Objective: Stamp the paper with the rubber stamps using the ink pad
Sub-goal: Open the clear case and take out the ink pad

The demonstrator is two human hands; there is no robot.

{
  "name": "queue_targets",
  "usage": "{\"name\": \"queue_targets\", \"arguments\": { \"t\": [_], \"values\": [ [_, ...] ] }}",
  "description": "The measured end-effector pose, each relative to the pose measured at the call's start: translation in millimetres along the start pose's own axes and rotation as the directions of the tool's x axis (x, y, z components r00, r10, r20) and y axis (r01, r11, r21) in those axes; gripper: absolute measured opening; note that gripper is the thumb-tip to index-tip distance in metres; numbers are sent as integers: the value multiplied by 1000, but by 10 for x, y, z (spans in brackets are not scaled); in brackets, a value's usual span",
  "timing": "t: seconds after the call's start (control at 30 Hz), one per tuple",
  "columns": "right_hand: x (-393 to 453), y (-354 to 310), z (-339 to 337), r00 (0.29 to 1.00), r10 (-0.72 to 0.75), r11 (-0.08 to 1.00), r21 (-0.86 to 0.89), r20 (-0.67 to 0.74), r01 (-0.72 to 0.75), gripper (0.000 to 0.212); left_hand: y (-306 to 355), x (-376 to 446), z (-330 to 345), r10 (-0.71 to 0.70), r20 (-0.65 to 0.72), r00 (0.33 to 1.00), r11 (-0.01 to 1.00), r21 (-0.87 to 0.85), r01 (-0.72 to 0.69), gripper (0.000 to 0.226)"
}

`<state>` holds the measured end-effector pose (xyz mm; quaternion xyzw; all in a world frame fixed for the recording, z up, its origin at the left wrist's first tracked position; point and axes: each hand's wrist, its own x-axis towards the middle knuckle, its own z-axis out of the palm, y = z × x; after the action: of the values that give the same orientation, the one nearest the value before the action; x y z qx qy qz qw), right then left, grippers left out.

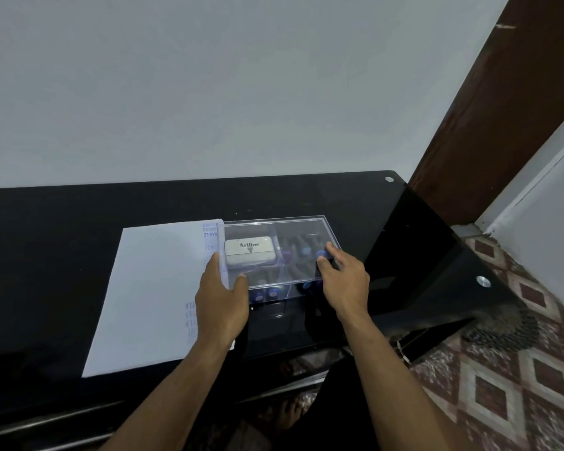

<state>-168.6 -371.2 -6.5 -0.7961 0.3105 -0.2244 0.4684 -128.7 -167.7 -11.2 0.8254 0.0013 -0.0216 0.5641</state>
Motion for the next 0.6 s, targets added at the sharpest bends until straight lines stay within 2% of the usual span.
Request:
{"name": "queue_targets", "arguments": {
  "t": [0.27, 0.6],
  "values": [
    [-348, 37, -92, 1000, 10, 1000, -2, -28, -10, 34, -27, -305, -183, 25, 2, 1000, 998, -52, -25, 40],
    [-450, 31, -165, 999, 21, 1000, 11, -41, -21, 33, -29, -428, -195, 10, -5, 1000, 995, -103, -11, 45]
  ]
}}
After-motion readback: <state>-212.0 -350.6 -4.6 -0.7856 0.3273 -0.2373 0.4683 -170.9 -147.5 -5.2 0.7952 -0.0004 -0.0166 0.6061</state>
